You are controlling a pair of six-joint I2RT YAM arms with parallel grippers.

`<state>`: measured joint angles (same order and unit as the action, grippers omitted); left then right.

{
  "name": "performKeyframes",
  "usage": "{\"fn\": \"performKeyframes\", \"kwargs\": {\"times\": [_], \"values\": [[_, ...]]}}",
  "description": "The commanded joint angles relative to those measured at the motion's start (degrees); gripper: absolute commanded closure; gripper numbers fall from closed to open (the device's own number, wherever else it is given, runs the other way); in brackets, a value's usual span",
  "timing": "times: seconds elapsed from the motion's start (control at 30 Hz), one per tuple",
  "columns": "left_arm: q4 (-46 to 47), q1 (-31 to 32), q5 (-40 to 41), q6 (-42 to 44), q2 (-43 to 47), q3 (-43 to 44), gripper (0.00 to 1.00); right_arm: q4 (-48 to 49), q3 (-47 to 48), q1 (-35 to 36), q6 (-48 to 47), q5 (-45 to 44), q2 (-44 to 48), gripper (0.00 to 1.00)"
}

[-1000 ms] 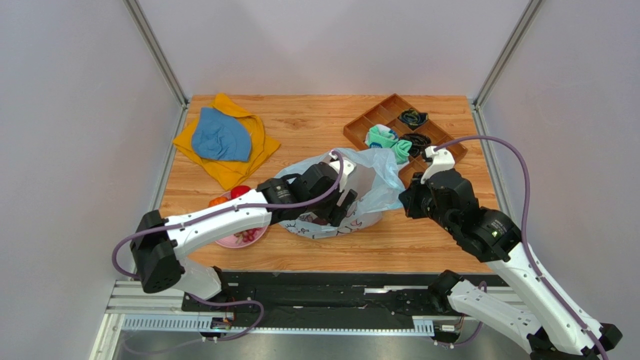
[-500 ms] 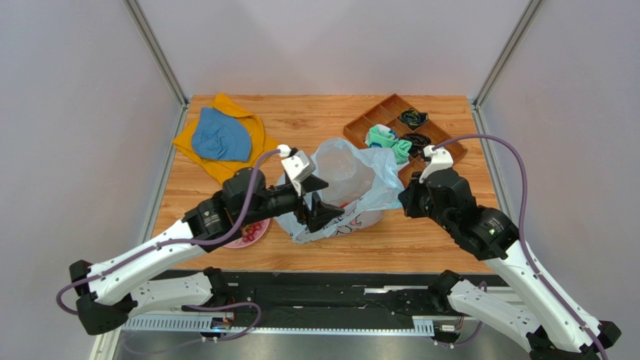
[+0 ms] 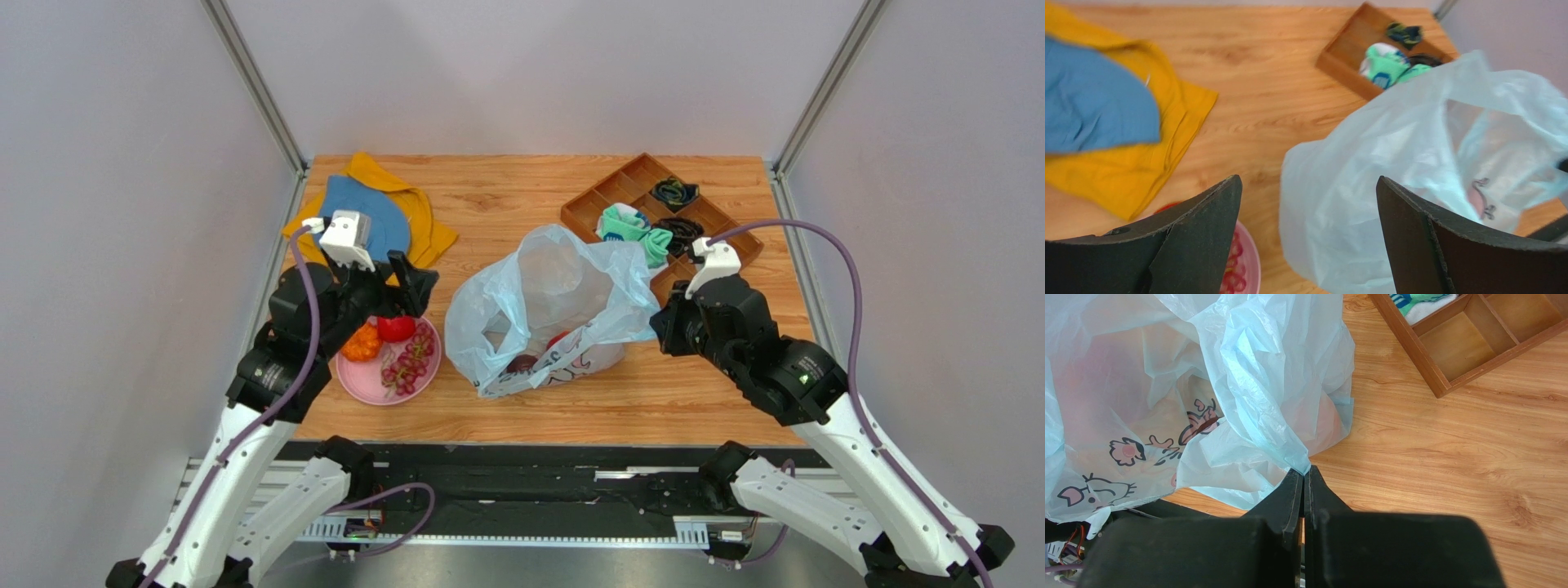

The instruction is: Place the fruits into the plastic bag

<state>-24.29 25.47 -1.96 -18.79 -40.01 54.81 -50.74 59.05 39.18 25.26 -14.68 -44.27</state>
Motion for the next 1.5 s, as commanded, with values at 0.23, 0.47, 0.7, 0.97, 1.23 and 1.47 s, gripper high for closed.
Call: {"fn": "performKeyframes", "kwargs": {"times": [0.23,0.47,0.7,0.97,1.23,1.47], "values": [[-13.14,-7.02,7.67,-15.39,-2.09,-11.64,0.15,0.82,0.81,0.02,0.85,0.09,1.47,1.00],[-15.34,-9.56,12.50,-18.56,-0.86,-17.10,0.21,0.99,0.02,-0.07,1.11,0.18,2.52,1.00],[-14.65,-10.01,15.58,-23.40,-0.69,-22.11,0.33,1.08,-0.34,0.02,1.20,0.35,3.49,1.00],[-12.10,-10.71,18.04,-22.44,-3.23,-23.34,0.41,0.82,-0.16,-0.07,1.11,0.44,4.10,1.00],[-7.26,-11.94,15.85,-20.94,-7.71,-25.45,0.46,0.38,0.19,-0.07,0.67,-0.09,4.19,1.00],[-5.15,-12.11,14.35,-20.24,-8.94,-26.33,0.48,0.47,0.19,-0.07,0.76,0.00,3.67,1.00]]}}
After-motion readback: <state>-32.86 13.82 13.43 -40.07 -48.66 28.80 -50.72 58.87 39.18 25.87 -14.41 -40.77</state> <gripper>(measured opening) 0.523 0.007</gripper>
